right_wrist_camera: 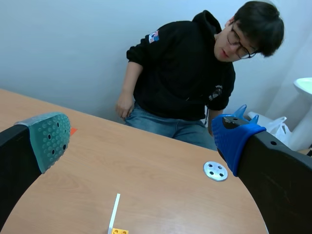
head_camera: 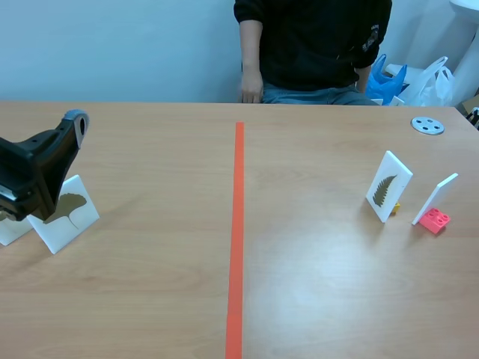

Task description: Sort the leaf by its shape. The table is split by an orange tape line. A compound leaf with several leaflets goes to the left side, a simple leaf with one blade goes to the right side. Return to the home posture when a red brick is placed on the table.

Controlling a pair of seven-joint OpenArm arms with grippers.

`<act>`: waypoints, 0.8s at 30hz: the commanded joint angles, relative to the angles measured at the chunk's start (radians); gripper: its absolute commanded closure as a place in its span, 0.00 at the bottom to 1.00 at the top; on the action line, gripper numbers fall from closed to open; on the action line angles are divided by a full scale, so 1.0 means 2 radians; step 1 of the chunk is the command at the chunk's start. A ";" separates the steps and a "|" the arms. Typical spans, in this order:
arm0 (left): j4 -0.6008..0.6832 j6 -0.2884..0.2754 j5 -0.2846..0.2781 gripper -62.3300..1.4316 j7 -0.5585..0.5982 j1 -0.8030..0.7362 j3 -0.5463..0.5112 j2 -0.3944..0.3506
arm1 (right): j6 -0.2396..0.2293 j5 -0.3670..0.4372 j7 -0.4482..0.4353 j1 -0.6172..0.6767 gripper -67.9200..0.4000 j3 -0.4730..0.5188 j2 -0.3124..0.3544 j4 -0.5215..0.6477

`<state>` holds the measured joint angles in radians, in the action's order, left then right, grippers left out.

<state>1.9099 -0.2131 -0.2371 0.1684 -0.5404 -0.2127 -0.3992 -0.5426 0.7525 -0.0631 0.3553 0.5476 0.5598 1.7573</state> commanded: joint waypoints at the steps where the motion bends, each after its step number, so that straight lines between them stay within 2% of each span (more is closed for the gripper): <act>1: 0.004 0.000 -0.007 0.00 0.009 -0.004 -0.003 0.000 | 0.002 0.006 -0.011 -0.006 0.12 0.000 0.005 -0.001; 4: 0.004 0.000 -0.007 0.00 0.009 -0.004 -0.003 0.000 | 0.007 0.006 -0.010 -0.006 0.12 -0.004 0.005 -0.005; 9: 0.004 0.000 -0.007 0.00 0.009 -0.004 -0.003 0.000 | 0.047 -0.004 -0.007 -0.006 0.12 -0.013 0.005 -0.024; 13: 0.004 0.000 -0.007 0.00 0.009 -0.004 -0.003 0.000 | 0.094 -0.008 -0.007 -0.006 0.12 -0.013 0.005 -0.031; 15: 0.004 0.000 -0.007 0.00 0.009 -0.004 -0.003 0.000 | 0.108 -0.013 -0.007 -0.006 0.12 -0.013 0.005 -0.031; 24: 0.004 0.000 -0.007 0.00 0.009 -0.004 -0.003 0.000 | 0.107 -0.013 -0.007 -0.006 0.12 -0.013 0.005 -0.031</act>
<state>1.9099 -0.2127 -0.2401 0.1684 -0.5404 -0.2127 -0.3992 -0.3290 0.7181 -0.0616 0.3553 0.5148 0.5591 1.6855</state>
